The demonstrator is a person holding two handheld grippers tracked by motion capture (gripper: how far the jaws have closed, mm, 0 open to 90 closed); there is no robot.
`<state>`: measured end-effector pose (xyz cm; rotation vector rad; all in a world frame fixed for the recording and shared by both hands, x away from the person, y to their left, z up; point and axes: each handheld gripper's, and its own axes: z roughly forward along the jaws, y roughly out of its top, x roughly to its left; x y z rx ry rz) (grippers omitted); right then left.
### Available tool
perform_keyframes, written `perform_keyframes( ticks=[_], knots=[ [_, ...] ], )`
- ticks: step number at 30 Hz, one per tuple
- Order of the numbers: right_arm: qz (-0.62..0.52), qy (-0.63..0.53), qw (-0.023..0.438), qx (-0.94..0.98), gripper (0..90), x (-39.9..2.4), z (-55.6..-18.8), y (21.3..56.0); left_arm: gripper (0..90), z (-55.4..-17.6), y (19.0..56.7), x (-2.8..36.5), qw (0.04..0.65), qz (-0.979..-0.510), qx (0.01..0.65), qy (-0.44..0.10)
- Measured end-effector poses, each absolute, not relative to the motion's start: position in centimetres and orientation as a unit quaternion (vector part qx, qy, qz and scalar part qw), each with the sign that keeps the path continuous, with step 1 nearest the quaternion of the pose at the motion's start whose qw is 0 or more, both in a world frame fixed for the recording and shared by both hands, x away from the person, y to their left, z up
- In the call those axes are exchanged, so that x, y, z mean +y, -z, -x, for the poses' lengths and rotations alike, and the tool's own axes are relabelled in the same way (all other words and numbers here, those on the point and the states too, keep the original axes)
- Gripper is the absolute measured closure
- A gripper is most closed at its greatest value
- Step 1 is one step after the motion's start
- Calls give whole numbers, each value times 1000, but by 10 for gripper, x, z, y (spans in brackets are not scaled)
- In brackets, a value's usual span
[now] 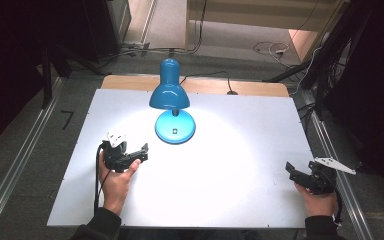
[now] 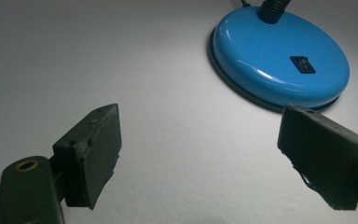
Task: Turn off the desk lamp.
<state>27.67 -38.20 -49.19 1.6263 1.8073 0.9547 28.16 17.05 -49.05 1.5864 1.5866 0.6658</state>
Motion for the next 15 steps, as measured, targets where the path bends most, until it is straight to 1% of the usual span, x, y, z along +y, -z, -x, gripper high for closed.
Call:
perform_keyframes(
  ticks=[15],
  knots=[
    [-602,-352,263,667,112,-382,-277,492,147,-296,490,156,393,-632,616,-259]
  ],
)
